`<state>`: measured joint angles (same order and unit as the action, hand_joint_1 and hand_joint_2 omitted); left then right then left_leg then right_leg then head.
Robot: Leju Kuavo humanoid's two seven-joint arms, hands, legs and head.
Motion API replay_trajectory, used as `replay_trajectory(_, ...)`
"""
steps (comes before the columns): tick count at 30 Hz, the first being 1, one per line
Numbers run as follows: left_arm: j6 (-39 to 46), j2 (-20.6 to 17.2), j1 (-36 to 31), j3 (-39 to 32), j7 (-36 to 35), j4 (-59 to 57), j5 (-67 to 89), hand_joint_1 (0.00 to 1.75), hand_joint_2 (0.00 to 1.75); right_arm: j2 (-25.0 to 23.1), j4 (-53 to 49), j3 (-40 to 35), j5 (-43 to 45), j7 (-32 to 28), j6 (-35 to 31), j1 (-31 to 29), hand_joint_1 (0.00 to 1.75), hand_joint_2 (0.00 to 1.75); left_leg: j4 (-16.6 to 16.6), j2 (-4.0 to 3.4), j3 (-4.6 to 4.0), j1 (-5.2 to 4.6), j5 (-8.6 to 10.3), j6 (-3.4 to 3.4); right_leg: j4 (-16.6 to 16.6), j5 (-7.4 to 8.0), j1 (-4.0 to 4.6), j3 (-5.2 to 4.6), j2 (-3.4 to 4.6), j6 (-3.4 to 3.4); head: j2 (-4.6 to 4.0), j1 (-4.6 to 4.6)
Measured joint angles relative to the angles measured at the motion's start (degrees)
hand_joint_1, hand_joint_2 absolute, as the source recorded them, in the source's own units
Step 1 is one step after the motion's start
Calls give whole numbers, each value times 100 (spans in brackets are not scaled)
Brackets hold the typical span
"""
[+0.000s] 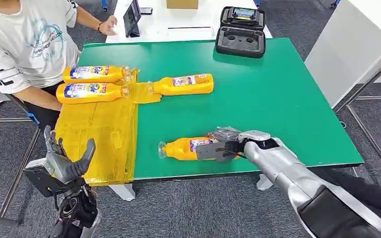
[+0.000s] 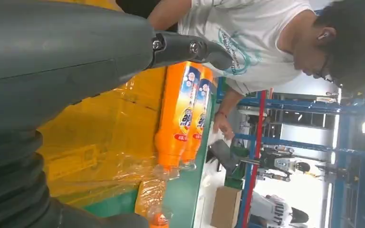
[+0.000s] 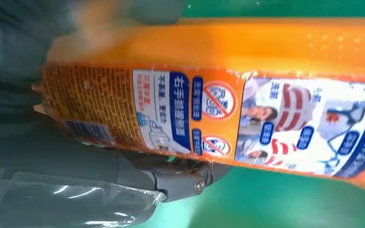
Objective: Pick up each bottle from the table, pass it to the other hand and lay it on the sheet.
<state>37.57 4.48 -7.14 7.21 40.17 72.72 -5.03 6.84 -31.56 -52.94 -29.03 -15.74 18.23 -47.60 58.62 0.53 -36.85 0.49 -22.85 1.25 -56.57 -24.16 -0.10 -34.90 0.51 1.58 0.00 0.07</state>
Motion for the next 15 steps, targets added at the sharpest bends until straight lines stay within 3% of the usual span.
replay_trajectory(7,-107,13,4,-61,0,-4,-4,0,175,-55,79,-6,193,-182,-437,29,175,175,0,0,0,0,0,0,0,0,1,0,0,0,0,2)
replay_trajectory(15,-787,63,231,-111,0,155,-564,0,175,-245,-425,954,1171,-1322,-2123,646,175,175,0,0,-3,2,-1,-1,0,-2,1,-4,0,-1,0,2)
